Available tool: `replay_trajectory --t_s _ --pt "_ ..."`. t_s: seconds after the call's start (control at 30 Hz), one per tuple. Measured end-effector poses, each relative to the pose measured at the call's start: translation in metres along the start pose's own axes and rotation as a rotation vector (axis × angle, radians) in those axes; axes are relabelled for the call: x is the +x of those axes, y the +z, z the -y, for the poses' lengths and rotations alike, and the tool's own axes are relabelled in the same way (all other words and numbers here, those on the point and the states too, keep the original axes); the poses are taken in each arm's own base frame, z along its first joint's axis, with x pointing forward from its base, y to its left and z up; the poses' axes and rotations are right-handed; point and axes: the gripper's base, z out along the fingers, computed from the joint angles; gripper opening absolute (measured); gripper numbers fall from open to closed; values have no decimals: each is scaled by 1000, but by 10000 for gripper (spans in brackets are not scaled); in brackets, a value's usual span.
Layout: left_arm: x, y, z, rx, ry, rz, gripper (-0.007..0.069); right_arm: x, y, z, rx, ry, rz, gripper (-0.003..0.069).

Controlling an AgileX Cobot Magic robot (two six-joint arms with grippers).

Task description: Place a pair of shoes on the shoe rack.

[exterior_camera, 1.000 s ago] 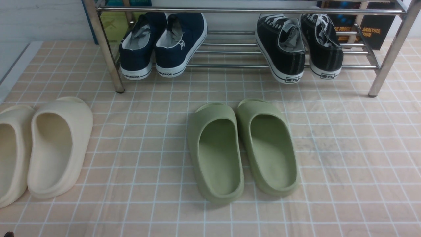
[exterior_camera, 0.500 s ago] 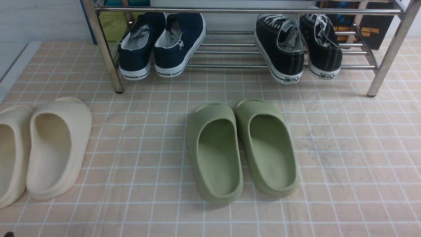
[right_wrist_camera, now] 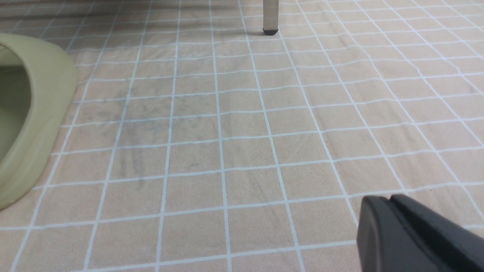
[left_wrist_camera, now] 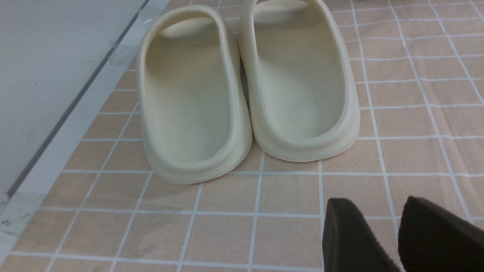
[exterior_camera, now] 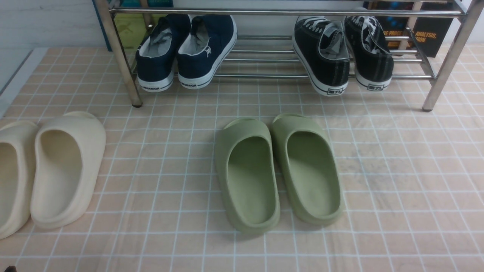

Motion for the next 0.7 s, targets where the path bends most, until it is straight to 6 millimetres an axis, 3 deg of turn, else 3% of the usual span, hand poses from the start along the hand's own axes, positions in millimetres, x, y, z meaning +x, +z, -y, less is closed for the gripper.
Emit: replay_trajectory --t_s 0.7 --pt "0 0 0 0 0 0 239 0 0 0 0 0 -1 71"
